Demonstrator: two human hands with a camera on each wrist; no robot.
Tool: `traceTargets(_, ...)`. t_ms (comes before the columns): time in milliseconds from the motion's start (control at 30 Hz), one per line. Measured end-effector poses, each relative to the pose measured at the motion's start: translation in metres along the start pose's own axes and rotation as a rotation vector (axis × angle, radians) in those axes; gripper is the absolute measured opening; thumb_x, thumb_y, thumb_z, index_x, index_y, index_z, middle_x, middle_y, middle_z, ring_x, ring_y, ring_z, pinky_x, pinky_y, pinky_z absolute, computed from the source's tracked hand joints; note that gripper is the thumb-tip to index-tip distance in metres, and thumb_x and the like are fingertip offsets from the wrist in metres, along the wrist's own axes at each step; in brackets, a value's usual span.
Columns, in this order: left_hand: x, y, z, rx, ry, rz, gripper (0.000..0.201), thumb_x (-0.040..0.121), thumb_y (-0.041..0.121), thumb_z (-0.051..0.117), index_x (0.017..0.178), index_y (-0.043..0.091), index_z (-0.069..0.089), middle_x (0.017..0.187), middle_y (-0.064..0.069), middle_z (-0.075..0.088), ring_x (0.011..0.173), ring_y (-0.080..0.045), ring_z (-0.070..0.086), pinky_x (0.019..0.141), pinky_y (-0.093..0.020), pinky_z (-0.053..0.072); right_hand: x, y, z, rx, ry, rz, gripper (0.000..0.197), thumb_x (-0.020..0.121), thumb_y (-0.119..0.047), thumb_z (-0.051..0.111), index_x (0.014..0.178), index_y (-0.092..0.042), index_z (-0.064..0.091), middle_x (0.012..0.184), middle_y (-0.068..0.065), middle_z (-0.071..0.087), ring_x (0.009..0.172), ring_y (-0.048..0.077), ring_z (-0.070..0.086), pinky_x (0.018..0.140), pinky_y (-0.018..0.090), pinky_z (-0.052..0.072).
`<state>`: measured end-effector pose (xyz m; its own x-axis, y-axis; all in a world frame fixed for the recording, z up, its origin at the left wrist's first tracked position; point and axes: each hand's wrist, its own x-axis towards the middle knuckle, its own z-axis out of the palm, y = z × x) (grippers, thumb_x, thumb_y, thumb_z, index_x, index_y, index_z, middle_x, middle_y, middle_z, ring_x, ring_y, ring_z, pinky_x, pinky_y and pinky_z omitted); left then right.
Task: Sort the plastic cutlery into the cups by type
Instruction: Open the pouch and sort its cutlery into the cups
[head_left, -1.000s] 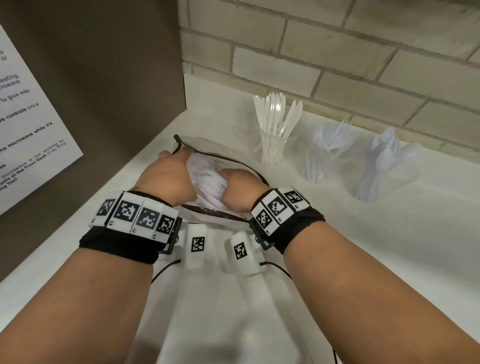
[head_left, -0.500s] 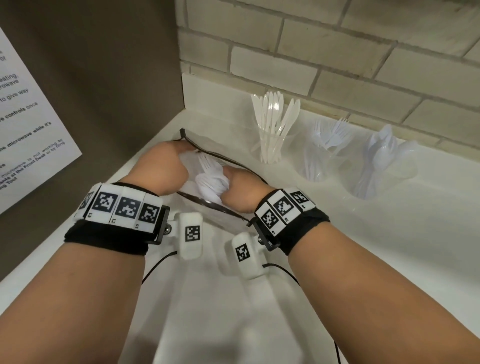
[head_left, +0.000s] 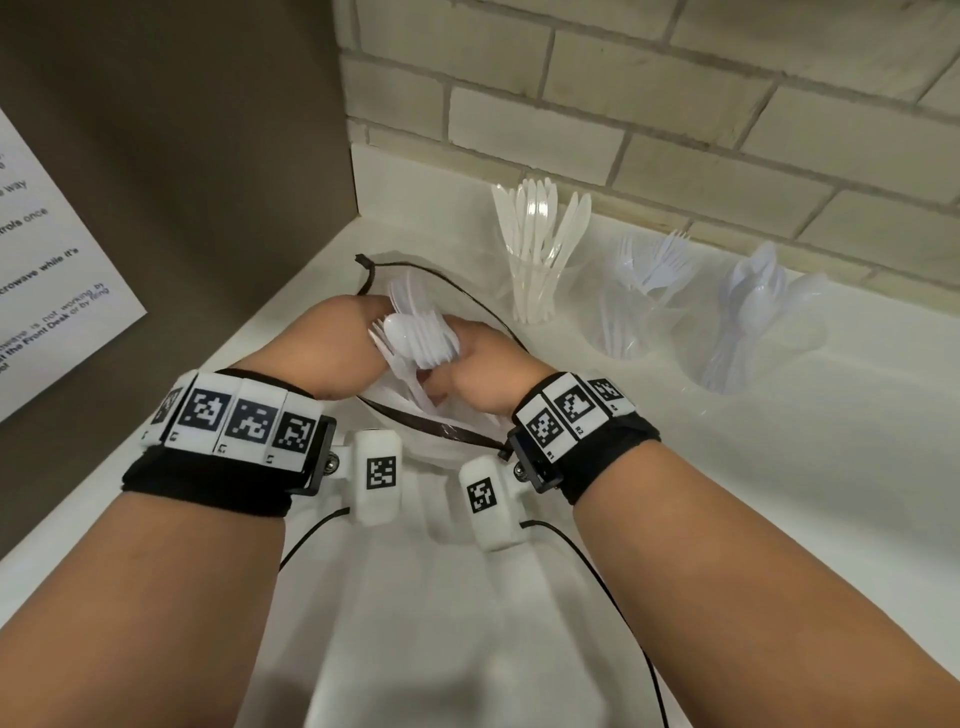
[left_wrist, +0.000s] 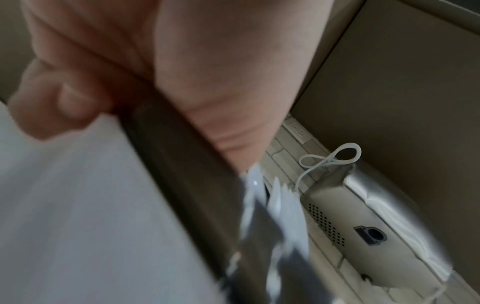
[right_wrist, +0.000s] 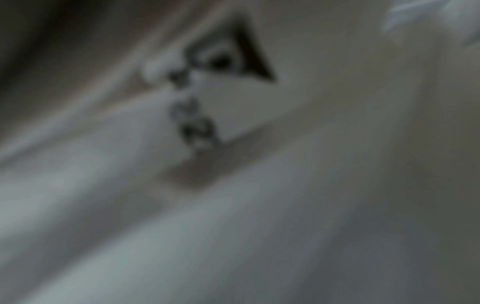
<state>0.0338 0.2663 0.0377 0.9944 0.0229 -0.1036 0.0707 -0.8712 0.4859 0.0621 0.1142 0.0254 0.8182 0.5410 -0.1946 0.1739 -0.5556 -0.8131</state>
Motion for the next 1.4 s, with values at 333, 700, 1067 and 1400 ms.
traceTargets(333,-0.003,0.002,0.002,-0.098,0.07,-0.012,0.03,0.088,0.017,0.051,0.118,0.017,0.058,0.116,-0.007,0.064,0.094,-0.024,0.055,0.07,-0.027,0.038,0.002,0.007,0.001,-0.083,-0.005,-0.078,0.047,0.08,-0.011,0.07,0.125,-0.011,0.054,0.104,0.002,0.061,0.097,0.019,0.057,0.085,0.027,0.044)
traceTargets(700,0.005,-0.018,0.002,0.088,0.154,-0.105,0.04,0.085,0.013,0.051,0.124,0.015,0.05,0.117,-0.017,0.056,0.101,-0.034,0.057,0.072,-0.031,0.039,-0.006,0.01,-0.013,0.062,-0.264,-0.119,0.03,0.081,0.003,0.069,0.098,-0.02,0.064,0.068,-0.026,0.061,0.069,-0.012,0.057,0.072,0.003,0.042)
traceTargets(1067,-0.009,-0.015,-0.012,-0.007,0.177,-0.075,0.051,0.081,0.006,0.052,0.115,0.043,0.057,0.142,-0.003,0.036,0.115,-0.027,0.051,0.09,-0.03,0.04,-0.005,-0.001,-0.027,1.094,0.103,-0.337,0.007,0.088,-0.008,0.051,0.089,-0.013,0.055,0.068,0.005,0.058,0.063,0.025,0.062,0.072,0.042,0.054)
traceTargets(1400,-0.011,-0.033,-0.047,0.068,0.297,-0.441,0.024,0.089,0.019,0.047,0.107,0.034,0.053,0.136,-0.012,0.027,0.108,-0.045,0.049,0.099,-0.053,0.042,-0.014,0.0,-0.04,1.284,0.117,-0.304,0.007,0.088,-0.01,0.052,0.091,-0.015,0.055,0.067,0.005,0.06,0.06,0.023,0.061,0.064,0.036,0.054)
